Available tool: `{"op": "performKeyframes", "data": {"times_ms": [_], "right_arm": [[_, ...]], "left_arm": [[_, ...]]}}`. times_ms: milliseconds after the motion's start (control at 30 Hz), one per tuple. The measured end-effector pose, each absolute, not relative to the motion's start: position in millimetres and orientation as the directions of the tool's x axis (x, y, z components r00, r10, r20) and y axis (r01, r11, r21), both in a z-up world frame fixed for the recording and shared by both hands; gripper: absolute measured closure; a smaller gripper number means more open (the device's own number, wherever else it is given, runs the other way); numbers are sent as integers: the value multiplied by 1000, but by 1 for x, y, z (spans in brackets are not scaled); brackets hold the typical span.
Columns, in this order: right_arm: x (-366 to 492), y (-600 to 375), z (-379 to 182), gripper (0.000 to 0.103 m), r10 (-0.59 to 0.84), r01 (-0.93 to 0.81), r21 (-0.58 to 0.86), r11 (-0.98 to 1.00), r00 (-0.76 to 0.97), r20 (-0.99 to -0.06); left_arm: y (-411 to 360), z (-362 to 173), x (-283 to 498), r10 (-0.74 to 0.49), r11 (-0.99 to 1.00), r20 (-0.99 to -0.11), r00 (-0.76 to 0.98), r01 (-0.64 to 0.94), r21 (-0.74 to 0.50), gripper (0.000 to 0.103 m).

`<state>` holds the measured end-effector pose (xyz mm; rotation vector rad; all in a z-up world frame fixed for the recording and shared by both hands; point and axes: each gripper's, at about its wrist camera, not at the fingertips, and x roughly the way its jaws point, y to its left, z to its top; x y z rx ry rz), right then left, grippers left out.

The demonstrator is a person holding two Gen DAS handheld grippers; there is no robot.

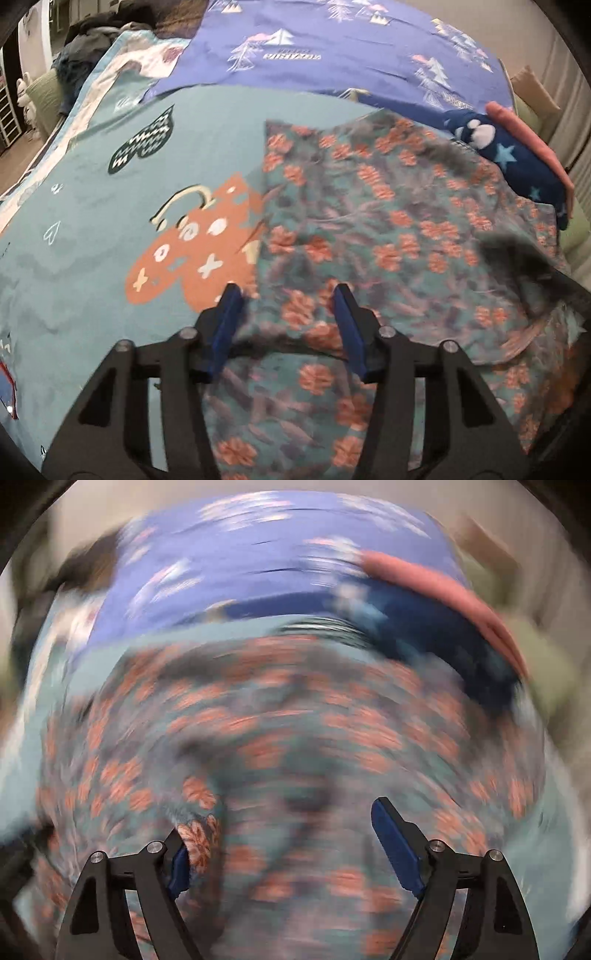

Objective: Fold small clothes

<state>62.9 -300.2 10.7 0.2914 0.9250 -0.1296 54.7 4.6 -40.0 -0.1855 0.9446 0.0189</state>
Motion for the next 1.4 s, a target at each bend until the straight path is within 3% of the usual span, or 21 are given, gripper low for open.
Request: {"op": "performKeyframes", "data": {"times_ms": [100, 167, 233, 500, 700, 733, 767, 800, 833, 867, 967, 1067, 1233, 1300, 1367, 1400], "right_arm": [[33, -375, -6, 18, 137, 349, 401, 847, 585, -799], [16, -398, -8, 26, 131, 388, 425, 818, 594, -794], [1, -413, -3, 26, 72, 427, 396, 813, 601, -796], [20, -404, 15, 26, 287, 155, 472, 868, 618, -732], [58, -393, 11, 27, 221, 91, 356, 930, 634, -741], [65, -389, 10, 44, 234, 64, 346, 936, 620, -749], [66, -386, 8, 97, 239, 46, 332, 942, 602, -762], [71, -384, 6, 97, 244, 34, 320, 947, 576, -780], [69, -383, 9, 99, 245, 34, 328, 944, 593, -767], [66, -383, 15, 99, 251, 25, 335, 942, 612, -750], [51, -396, 42, 100, 315, -20, 431, 902, 713, -627], [54, -411, 50, 99, 308, -1, 471, 882, 757, -576], [88, -417, 5, 98, 175, 142, 348, 927, 657, -733], [83, -421, -3, 97, 202, 150, 387, 910, 654, -729], [71, -423, 2, 95, 230, 130, 417, 900, 671, -705], [67, -423, 6, 94, 239, 116, 419, 901, 674, -699]], "left_arm": [[12, -41, 51, -93, 974, -798, 595, -110, -196, 49], [12, -41, 49, -82, 976, -793, 604, -112, -186, 49], [12, -41, 48, -77, 978, -790, 609, -108, -179, 49], [12, -32, 59, -91, 981, -781, 618, -80, -178, 49], [12, -38, 99, -119, 981, -809, 576, -57, -184, 49], [14, -37, 106, -128, 978, -808, 575, -61, -198, 49], [16, -36, 113, -138, 975, -807, 575, -65, -213, 50], [17, -36, 118, -146, 973, -805, 574, -65, -223, 53], [17, -35, 123, -162, 970, -801, 576, -57, -237, 81], [16, -35, 127, -176, 968, -802, 571, -45, -245, 98], [22, -24, 123, -184, 965, -768, 614, -36, -260, 98], [36, -15, 114, -130, 965, -735, 666, -85, -248, 98], [50, -31, 120, -163, 953, -746, 645, -94, -290, 98], [46, -34, 119, -137, 962, -755, 641, -95, -255, 96], [46, -32, 114, -141, 963, -752, 644, -88, -256, 73], [45, -28, 109, -137, 963, -746, 651, -90, -255, 68]]}}
